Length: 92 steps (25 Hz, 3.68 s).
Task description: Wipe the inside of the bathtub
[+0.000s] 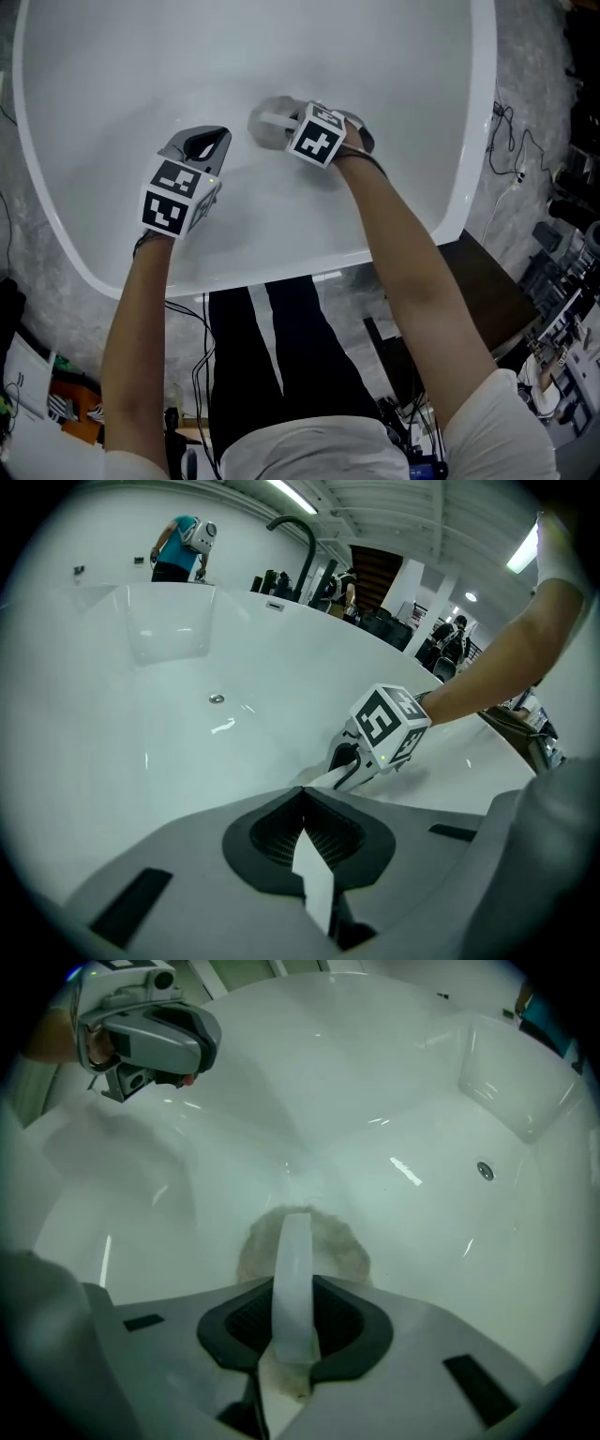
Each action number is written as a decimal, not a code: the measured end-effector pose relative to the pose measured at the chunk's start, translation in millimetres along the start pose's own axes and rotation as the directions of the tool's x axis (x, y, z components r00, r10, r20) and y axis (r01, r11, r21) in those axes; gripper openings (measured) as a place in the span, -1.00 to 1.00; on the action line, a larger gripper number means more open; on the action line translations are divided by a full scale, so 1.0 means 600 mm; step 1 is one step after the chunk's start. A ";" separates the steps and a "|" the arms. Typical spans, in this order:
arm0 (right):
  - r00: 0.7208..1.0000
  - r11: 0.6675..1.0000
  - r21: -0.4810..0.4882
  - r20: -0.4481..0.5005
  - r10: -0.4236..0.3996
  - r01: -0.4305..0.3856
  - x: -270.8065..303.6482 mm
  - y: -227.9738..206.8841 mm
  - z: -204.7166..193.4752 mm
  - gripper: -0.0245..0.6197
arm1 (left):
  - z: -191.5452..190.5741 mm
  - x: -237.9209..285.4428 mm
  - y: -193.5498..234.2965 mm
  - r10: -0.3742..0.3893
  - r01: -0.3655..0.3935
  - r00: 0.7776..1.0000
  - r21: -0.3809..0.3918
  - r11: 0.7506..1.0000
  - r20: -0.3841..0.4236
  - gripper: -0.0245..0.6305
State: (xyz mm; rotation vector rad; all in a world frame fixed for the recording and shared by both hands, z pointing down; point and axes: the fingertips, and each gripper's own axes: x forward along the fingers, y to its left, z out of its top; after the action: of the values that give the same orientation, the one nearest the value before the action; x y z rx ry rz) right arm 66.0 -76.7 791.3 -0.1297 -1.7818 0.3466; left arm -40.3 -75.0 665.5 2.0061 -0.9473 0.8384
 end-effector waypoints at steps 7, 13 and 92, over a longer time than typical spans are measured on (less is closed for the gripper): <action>1.000 0.999 0.034 -0.001 0.004 -0.004 -0.083 0.047 -0.004 -0.63 | 0.028 -0.066 -0.032 -0.016 0.016 1.000 0.022 1.000 -0.004 -0.89; 0.996 0.987 0.157 0.079 -0.034 0.022 -0.195 0.103 0.005 -0.63 | 0.039 -0.163 -0.070 -0.021 0.021 1.000 0.011 1.000 0.022 -0.89; 0.361 0.843 0.535 0.777 -0.516 0.056 -0.960 0.683 -0.057 -0.63 | 0.083 -0.843 -0.567 0.267 -0.252 0.762 -0.110 0.961 0.590 -0.89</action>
State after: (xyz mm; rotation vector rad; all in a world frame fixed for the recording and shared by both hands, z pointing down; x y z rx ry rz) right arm 197.5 161.4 137.6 0.8987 -2.7054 0.6033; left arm -6.1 203.4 122.2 2.1909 -1.6177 0.2992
